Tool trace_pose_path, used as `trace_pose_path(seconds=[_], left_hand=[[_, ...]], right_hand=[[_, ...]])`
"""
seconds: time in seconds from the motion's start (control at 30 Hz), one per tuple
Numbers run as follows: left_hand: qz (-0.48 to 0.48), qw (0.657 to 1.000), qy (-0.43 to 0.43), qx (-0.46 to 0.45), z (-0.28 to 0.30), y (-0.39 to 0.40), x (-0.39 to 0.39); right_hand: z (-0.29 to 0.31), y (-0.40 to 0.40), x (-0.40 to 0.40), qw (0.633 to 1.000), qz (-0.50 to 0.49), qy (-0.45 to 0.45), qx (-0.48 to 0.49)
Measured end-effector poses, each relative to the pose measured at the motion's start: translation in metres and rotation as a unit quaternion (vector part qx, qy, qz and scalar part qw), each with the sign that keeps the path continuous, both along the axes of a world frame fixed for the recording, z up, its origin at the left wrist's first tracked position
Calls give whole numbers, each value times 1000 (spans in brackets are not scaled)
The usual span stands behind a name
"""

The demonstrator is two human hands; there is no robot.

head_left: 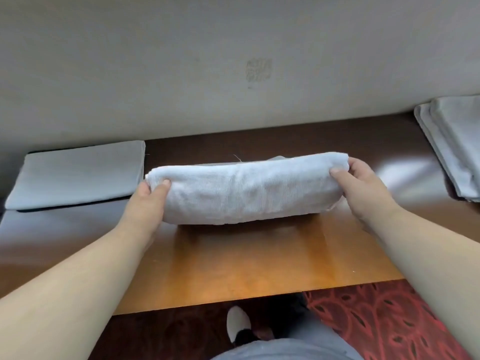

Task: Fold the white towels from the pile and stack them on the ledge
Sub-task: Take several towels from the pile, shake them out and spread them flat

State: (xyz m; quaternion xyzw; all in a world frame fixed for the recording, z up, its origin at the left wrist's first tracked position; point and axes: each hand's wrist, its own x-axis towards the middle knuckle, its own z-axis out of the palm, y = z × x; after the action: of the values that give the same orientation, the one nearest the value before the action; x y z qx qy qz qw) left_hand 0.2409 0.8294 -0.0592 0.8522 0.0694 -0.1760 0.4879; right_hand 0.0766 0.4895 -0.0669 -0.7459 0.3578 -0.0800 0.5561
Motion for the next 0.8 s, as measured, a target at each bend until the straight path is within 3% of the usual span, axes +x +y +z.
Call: trace_pose_path(seconds=[0.17,0.33,0.43,0.57,0.67,0.73,0.8], left_hand=[[40,996,-26,80,-15,-39,42],[-3,971,-6,240,-47,-60,79],[-18,960,36,276,-69,-62,90],[-6,957,18,288,-76,-64,88],[-3,948,-118,296,-60,-69,81],[-123,916,-267,275,-48,-88,62],[-314,855,-337,240,-45,-115,33]], right_hand=[[-22,-17,56,997,-17,49,-51],[-55,-27,91,988,-13,139,-68],[-72,-30,101,978,-31,196,-71],[-72,-26,100,971,-49,214,-89],[-65,-21,93,960,-45,207,-184],[-54,-3,93,927,45,119,-352],[-47,28,98,874,204,56,-438]])
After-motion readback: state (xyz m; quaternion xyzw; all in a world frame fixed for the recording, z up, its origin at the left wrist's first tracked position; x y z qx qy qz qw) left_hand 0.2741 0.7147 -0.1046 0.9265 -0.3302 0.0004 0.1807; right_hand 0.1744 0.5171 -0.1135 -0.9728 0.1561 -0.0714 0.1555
